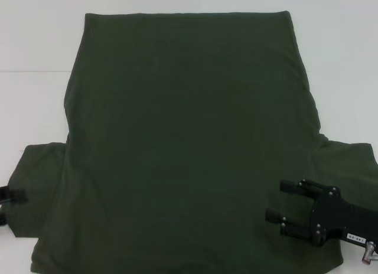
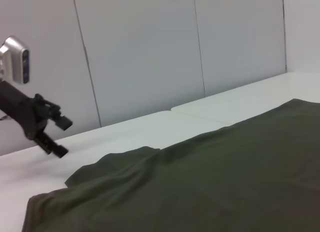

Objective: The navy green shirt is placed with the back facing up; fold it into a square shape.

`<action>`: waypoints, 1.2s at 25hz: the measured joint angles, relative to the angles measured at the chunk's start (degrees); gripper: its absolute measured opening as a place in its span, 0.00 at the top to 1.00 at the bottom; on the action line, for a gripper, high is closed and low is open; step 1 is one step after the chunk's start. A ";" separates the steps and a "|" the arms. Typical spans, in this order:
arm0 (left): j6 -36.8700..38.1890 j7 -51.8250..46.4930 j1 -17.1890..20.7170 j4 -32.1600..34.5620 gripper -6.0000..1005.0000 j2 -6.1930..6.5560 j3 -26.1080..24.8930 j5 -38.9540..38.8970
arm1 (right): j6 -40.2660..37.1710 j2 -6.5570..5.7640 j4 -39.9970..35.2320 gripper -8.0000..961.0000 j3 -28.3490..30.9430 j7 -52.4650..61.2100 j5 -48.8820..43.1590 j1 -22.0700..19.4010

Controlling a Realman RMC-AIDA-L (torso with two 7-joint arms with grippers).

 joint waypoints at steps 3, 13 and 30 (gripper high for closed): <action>0.09 -0.64 0.14 -0.23 0.07 0.39 -2.31 3.15 | 0.18 0.00 0.03 0.19 0.00 0.00 0.50 0.03; -4.53 -1.42 -0.62 -6.32 0.07 1.21 -4.04 5.80 | 0.16 0.09 0.14 0.19 0.00 0.02 0.78 -0.24; -7.41 -6.37 -1.07 -9.13 0.09 1.94 -5.17 5.89 | 0.13 0.08 0.14 0.19 0.00 0.05 0.77 -0.39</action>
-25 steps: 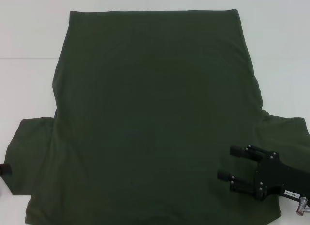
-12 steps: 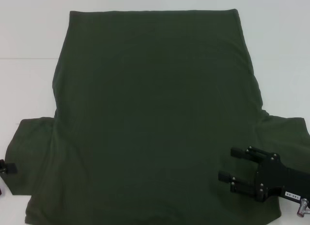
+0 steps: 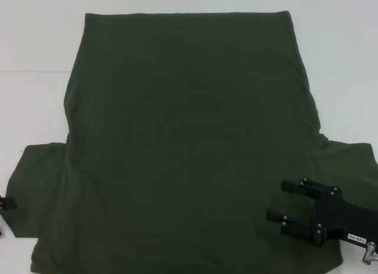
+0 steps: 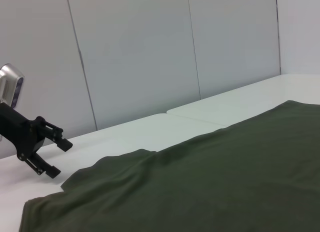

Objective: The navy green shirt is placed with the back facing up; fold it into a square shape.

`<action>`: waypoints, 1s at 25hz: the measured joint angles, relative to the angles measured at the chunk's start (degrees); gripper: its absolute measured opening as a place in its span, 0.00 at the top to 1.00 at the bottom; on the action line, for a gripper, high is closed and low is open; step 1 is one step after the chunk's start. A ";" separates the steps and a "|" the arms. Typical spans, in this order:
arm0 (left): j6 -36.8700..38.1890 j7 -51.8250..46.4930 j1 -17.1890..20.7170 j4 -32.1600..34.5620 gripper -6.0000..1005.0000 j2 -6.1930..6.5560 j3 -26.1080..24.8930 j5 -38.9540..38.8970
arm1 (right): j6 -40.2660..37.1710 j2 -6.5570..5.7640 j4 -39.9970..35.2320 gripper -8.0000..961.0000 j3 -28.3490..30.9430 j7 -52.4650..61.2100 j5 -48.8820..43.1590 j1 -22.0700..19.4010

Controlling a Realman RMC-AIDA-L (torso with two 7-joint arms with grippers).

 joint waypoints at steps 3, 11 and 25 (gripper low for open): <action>-0.06 0.10 -0.19 -0.02 0.12 0.00 -0.02 0.00 | -0.01 0.00 0.00 0.19 0.00 0.00 0.00 -0.02; -0.98 0.20 -0.57 -1.51 0.18 0.21 0.29 0.08 | 0.00 0.00 0.00 0.19 0.00 0.00 0.00 0.04; -3.62 0.06 -0.92 -3.28 0.18 0.27 0.43 0.08 | 0.11 0.00 0.00 0.19 0.00 0.00 0.00 0.15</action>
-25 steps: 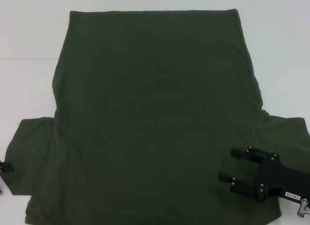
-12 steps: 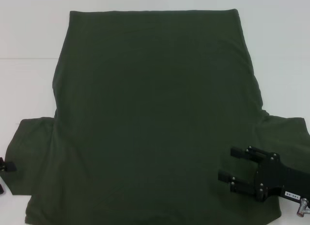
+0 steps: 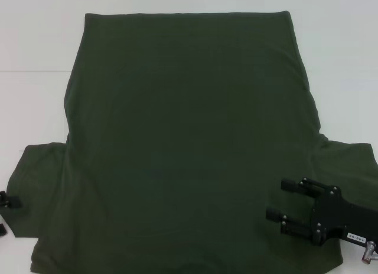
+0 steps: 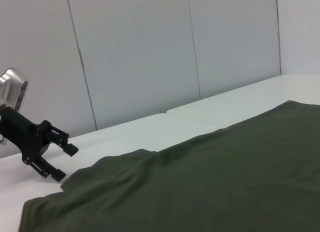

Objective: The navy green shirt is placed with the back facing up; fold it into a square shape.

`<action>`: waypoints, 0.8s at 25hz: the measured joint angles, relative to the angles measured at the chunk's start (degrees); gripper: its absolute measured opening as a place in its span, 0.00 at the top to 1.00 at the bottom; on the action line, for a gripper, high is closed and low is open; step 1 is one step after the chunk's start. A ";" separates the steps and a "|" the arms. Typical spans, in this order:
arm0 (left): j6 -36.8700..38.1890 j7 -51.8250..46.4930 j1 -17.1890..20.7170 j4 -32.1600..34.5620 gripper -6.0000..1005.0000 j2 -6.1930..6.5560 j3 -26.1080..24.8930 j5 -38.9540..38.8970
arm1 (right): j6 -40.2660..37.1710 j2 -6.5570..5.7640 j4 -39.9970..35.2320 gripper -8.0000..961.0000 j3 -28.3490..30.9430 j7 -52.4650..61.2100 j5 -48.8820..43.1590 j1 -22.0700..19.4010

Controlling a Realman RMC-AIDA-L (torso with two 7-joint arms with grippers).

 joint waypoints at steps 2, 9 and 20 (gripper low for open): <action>-0.27 0.11 -0.15 -0.46 0.18 -0.01 0.04 0.00 | 0.02 0.00 0.00 0.19 0.00 0.00 0.00 0.00; -1.62 0.29 -0.34 -1.49 0.18 0.03 0.18 0.00 | 0.32 0.00 0.06 0.19 0.00 0.00 0.00 0.00; -2.08 0.30 -0.97 -2.37 0.18 -0.04 0.18 -0.01 | 0.55 -0.04 0.75 0.19 0.00 -0.25 0.00 0.15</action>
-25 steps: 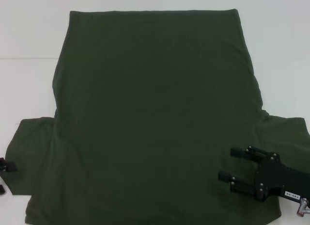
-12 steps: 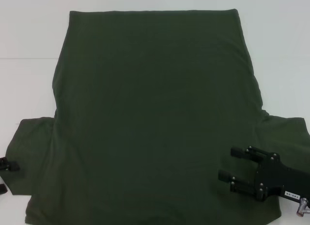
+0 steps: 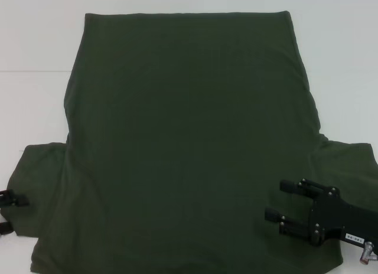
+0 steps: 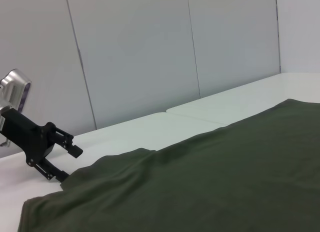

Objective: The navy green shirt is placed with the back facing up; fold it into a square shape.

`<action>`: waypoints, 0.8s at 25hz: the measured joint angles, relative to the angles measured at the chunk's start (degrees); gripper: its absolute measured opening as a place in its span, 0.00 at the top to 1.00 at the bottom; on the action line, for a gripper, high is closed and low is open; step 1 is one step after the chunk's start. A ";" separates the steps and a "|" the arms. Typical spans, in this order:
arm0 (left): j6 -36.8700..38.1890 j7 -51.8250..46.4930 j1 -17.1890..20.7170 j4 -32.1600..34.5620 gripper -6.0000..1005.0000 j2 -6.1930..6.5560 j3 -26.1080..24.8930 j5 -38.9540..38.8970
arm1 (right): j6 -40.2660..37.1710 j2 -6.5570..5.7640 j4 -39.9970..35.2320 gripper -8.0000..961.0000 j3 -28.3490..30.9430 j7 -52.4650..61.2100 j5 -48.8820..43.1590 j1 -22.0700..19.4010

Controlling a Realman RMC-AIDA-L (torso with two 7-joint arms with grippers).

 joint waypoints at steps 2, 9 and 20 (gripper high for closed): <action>-0.17 0.01 -0.23 -0.33 0.18 -0.01 0.01 0.00 | 0.05 -0.04 0.09 0.19 0.00 -0.08 0.00 0.01; -1.47 0.25 -1.83 -2.00 0.18 -0.29 0.19 -0.01 | 0.06 -0.04 0.09 0.19 0.00 -0.16 0.00 0.02; -3.30 -0.02 -3.21 -2.73 0.20 -0.54 1.67 -0.06 | 0.00 0.04 0.03 0.19 0.00 -0.18 0.00 0.02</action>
